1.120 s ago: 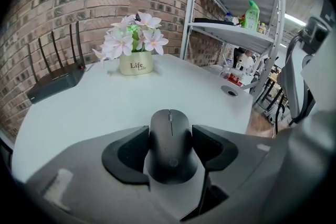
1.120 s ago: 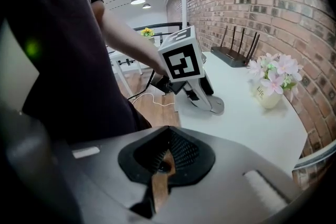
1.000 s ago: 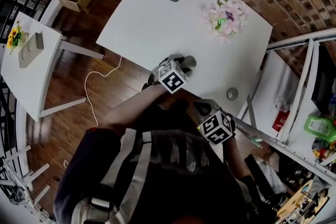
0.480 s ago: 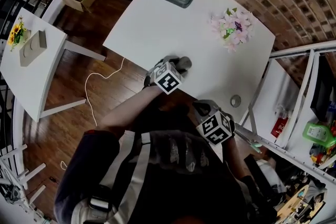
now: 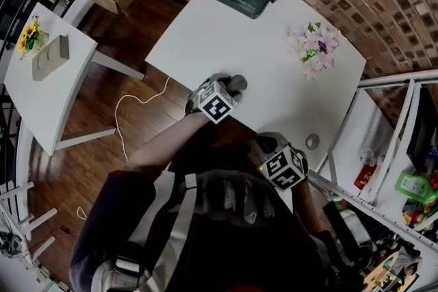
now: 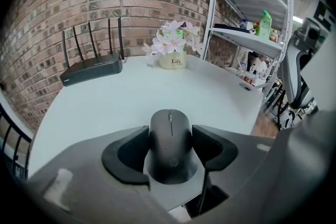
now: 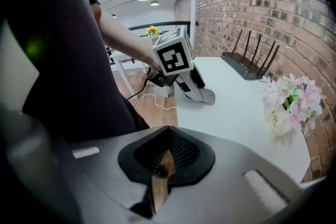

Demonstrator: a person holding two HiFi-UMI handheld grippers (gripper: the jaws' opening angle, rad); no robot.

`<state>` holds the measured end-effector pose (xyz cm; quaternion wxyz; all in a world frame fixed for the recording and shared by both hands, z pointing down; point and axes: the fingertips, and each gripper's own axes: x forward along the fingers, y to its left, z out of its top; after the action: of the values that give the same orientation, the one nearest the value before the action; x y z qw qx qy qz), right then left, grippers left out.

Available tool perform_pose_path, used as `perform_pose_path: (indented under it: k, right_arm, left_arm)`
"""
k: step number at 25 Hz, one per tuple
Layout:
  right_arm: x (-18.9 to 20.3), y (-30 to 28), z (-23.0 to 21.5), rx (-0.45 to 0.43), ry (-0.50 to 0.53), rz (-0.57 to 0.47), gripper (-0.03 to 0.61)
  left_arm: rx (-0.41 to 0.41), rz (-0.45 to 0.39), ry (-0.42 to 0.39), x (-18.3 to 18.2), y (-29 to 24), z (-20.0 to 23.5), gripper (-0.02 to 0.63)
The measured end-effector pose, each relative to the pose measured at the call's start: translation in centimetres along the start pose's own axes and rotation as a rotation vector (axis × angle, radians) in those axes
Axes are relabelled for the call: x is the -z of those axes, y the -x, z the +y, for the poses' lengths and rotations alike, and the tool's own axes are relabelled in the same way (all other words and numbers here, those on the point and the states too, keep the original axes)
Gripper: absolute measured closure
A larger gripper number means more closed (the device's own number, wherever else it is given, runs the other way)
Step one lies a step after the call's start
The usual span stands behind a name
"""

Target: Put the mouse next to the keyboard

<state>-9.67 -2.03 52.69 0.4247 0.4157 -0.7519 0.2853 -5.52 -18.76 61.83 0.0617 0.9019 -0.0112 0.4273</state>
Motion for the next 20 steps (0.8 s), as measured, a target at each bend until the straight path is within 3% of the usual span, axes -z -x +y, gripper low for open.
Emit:
perform_pose_path:
  k: [11,20]
  right_arm:
    - [-1.5,-0.5,-0.6,-0.009,0.027,0.013,0.573]
    - [-3.2,-1.4,-0.4,-0.005,0.015,0.016,0.573]
  left_arm:
    - [-0.076,-0.014,0.054,1.5,2.5,5.1,0.347]
    - [-0.078,-0.04,0.064,2.0,3.6,6.7,0.347]
